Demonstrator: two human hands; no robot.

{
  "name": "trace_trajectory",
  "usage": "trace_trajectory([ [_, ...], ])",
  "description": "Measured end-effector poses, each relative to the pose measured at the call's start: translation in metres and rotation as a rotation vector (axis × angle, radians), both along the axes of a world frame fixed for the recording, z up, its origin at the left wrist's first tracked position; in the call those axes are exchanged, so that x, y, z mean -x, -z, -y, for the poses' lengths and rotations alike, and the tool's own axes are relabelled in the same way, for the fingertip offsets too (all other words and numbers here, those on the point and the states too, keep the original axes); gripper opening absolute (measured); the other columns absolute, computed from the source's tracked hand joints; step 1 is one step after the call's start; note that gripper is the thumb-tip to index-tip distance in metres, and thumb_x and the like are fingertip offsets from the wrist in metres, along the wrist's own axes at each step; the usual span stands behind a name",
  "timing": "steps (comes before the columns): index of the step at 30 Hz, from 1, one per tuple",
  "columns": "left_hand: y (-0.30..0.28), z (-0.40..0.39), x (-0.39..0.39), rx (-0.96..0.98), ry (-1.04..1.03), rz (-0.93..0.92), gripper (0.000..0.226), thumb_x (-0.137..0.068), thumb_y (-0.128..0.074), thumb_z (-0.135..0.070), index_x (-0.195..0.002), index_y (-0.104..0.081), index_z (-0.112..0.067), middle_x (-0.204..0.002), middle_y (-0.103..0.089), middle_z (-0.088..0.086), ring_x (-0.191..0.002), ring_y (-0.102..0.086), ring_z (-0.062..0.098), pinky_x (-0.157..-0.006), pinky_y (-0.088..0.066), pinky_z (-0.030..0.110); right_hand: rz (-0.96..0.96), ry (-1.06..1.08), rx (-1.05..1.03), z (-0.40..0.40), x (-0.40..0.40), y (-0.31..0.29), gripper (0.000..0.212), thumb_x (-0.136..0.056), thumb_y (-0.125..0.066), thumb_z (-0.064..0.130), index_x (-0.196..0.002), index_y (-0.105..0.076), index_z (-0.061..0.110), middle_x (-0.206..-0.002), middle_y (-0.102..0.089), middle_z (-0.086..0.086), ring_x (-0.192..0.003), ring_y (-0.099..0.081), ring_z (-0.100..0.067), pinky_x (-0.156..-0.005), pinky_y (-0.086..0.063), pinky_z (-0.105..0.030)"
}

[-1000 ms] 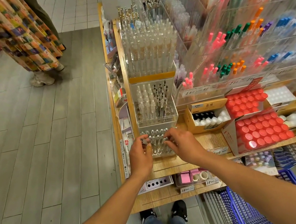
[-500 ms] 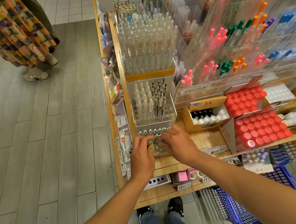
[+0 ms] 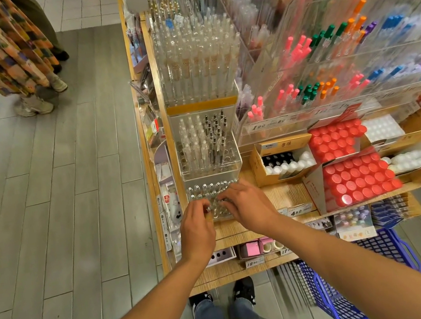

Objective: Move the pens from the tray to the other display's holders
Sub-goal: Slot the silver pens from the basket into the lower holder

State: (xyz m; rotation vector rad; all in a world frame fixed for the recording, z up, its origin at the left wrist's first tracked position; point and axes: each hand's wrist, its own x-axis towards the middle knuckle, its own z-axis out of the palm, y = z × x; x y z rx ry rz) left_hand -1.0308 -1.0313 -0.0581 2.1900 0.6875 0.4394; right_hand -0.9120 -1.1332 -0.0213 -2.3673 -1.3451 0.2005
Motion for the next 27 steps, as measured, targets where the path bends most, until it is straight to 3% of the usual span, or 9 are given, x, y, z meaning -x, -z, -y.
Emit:
trace_trajectory([
  [8, 0.014, 0.000, -0.014, 0.097, -0.057, -0.068, 0.024, -0.087, -0.067, 0.005, -0.106, -0.070, -0.008, -0.101, -0.068, 0.002, -0.092, -0.063, 0.020, -0.082, -0.051, 0.033, -0.041, 0.090, -0.067, 0.006, 0.007, 0.004, 0.019, -0.092, -0.063, 0.016, -0.108, -0.073, 0.015, -0.099, -0.062, -0.002, -0.089, -0.053, -0.020, -0.065, -0.049, -0.033],
  [13, 0.016, -0.005, -0.017, 0.130, -0.078, -0.098, 0.023, -0.088, -0.066, 0.004, -0.107, -0.073, -0.009, -0.099, -0.070, 0.003, -0.087, -0.064, 0.019, -0.078, -0.048, 0.028, -0.117, 0.096, -0.088, 0.008, 0.004, 0.008, 0.023, -0.089, -0.063, 0.007, -0.110, -0.071, 0.013, -0.103, -0.060, -0.003, -0.094, -0.050, -0.018, -0.074, -0.046, -0.027],
  [16, 0.014, -0.005, -0.017, 0.147, -0.079, -0.118, 0.020, -0.090, -0.068, -0.003, -0.108, -0.072, -0.010, -0.102, -0.070, 0.002, -0.087, -0.064, 0.018, -0.080, -0.054, 0.034, -0.244, 0.148, -0.126, 0.012, 0.002, 0.006, 0.031, -0.086, -0.063, 0.001, -0.113, -0.069, 0.015, -0.107, -0.058, 0.001, -0.102, -0.046, -0.011, -0.086, -0.034, -0.014],
  [19, 0.010, -0.002, -0.015, 0.209, -0.107, -0.194, 0.017, -0.093, -0.068, -0.017, -0.109, -0.068, -0.013, -0.098, -0.069, -0.002, -0.081, -0.061, 0.012, -0.074, -0.051, 0.029, -0.393, 0.243, -0.175, 0.020, 0.002, 0.001, 0.032, -0.086, -0.063, -0.001, -0.111, -0.068, 0.018, -0.111, -0.055, 0.008, -0.108, -0.048, -0.008, -0.093, -0.041, -0.022],
  [21, 0.007, -0.002, -0.015, 0.269, -0.125, -0.256, 0.019, -0.096, -0.065, -0.027, -0.110, -0.066, -0.015, -0.093, -0.067, -0.005, -0.077, -0.060, 0.011, -0.070, -0.047, 0.026, -0.481, 0.308, -0.204, 0.027, 0.001, -0.003, 0.033, -0.086, -0.063, -0.001, -0.112, -0.067, 0.020, -0.114, -0.054, 0.009, -0.107, -0.051, -0.008, -0.092, -0.047, -0.025],
  [24, 0.002, -0.006, -0.015, 0.348, -0.135, -0.323, 0.024, -0.098, -0.059, -0.035, -0.109, -0.063, -0.014, -0.087, -0.065, -0.005, -0.070, -0.057, 0.008, -0.062, -0.043, 0.025, -0.575, 0.402, -0.245, 0.041, 0.001, -0.006, 0.032, -0.089, -0.063, 0.006, -0.112, -0.064, 0.029, -0.116, -0.055, 0.010, -0.102, -0.053, -0.001, -0.082, -0.047, -0.019],
  [27, -0.001, -0.005, -0.013, 0.353, -0.051, -0.397, 0.025, -0.101, -0.053, -0.038, -0.105, -0.063, -0.016, -0.078, -0.062, -0.005, -0.070, -0.057, 0.012, -0.070, -0.049, 0.030, -0.652, 0.512, -0.264, 0.059, 0.002, -0.005, 0.025, -0.093, -0.062, 0.016, -0.115, -0.062, 0.027, -0.118, -0.058, 0.012, -0.102, -0.055, 0.002, -0.081, -0.044, -0.020],
])
